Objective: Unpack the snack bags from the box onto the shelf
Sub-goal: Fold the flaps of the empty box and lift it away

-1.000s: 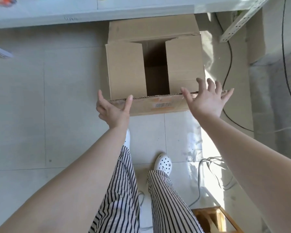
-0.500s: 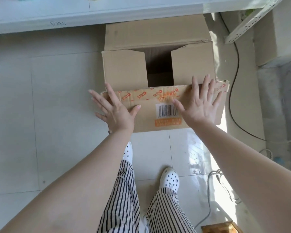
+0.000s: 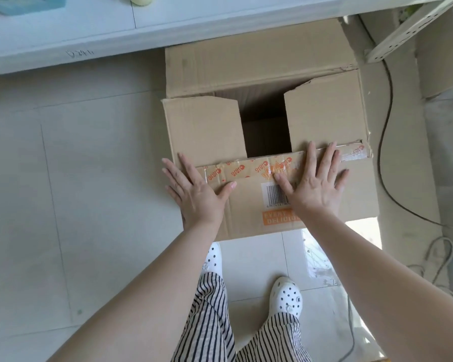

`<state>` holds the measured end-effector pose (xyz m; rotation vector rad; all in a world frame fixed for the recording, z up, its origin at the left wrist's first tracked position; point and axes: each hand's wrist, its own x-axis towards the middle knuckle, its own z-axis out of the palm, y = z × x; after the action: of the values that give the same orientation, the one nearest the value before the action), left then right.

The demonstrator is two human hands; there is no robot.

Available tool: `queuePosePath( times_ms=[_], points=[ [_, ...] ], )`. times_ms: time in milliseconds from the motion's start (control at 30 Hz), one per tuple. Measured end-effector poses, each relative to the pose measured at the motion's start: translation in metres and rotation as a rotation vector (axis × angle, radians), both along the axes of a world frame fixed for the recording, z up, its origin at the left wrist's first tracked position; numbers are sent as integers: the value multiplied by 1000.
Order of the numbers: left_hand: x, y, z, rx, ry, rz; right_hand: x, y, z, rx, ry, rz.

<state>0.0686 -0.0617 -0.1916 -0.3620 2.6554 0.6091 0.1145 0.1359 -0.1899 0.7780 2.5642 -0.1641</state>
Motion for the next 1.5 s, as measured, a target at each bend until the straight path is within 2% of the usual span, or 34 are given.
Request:
queuePosePath(
  times_ms=[200,367,667,867,1000,1100,1367,1500],
  points=[
    [-10,1,9,13,-19,-19,-5,1,6,-21,-54,-5],
    [-34,5,10,30,52,-7,-19,11,12,-68,60,-30],
    [-123,11,-9,111,140,219,-150,79,9,-60,292,-90],
    [-183,28,-15,119,65,399,-210,100,-2,-118,232,-228],
    [-199,42,-18,10,2,483,-215,98,-10,-32,237,-259],
    [-196,43,-21,-40,28,491,-212,97,-11,-10,240,-267],
    [-149,34,-20,-44,44,516,-171,92,-4,-76,243,-305],
    [-138,23,-10,-12,152,480,-166,92,18,-140,312,-351]
  ],
)
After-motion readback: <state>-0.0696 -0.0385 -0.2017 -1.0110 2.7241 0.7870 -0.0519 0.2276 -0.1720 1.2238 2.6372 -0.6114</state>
